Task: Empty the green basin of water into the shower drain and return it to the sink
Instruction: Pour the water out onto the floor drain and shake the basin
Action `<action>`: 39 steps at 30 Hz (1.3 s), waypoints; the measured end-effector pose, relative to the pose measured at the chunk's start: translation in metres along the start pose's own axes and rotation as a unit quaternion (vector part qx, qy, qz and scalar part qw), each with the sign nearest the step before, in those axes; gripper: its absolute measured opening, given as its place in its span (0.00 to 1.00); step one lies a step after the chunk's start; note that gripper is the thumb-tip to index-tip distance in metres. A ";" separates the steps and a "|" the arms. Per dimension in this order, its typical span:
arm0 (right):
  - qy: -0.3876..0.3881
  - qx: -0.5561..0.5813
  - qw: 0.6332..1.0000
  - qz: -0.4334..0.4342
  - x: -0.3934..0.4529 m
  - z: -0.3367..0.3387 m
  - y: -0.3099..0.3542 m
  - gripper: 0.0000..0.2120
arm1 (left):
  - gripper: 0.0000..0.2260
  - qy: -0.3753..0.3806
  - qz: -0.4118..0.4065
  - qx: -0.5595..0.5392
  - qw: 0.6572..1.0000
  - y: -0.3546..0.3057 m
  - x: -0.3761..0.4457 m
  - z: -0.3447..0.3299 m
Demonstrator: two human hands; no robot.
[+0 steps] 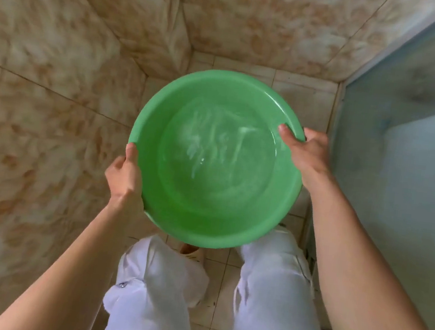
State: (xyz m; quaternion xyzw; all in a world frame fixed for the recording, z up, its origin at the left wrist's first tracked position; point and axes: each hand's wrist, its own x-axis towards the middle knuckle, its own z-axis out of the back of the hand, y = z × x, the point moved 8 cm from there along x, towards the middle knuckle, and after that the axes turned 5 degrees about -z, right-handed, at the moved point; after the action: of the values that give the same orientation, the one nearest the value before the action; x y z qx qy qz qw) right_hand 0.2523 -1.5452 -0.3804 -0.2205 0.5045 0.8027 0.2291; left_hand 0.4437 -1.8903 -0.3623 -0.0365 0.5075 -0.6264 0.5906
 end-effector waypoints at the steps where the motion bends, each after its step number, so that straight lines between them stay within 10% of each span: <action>1: 0.002 -0.001 1.000 0.000 0.006 -0.007 -0.009 0.17 | 0.14 -0.006 -0.002 0.004 1.000 0.007 0.004 -0.002; 12: 0.004 -0.077 0.996 0.031 0.113 -0.096 -0.110 0.25 | 0.17 -0.020 0.007 -0.070 0.997 0.139 0.108 -0.077; 16: -0.002 -0.104 0.994 0.026 0.148 -0.106 -0.122 0.47 | 0.13 0.007 0.001 -0.092 0.996 0.155 0.140 -0.110; 20: -0.011 -0.112 0.992 0.053 0.165 -0.110 -0.111 0.22 | 0.15 0.001 -0.051 -0.134 0.990 0.152 0.165 -0.137; 32: -0.020 -0.157 0.987 -0.019 0.196 -0.101 -0.139 0.40 | 0.17 0.050 -0.045 -0.189 0.980 0.171 0.212 -0.205; 39: -0.007 -0.243 0.969 -0.038 0.218 -0.099 -0.166 0.32 | 0.16 0.044 -0.053 -0.187 0.980 0.199 0.219 -0.227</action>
State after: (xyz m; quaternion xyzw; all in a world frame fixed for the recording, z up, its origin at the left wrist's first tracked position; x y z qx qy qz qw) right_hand 0.1890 -1.5398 -0.6648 -0.2831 0.2834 0.8936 0.2026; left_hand 0.3714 -1.8835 -0.7280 -0.1453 0.6386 -0.5520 0.5161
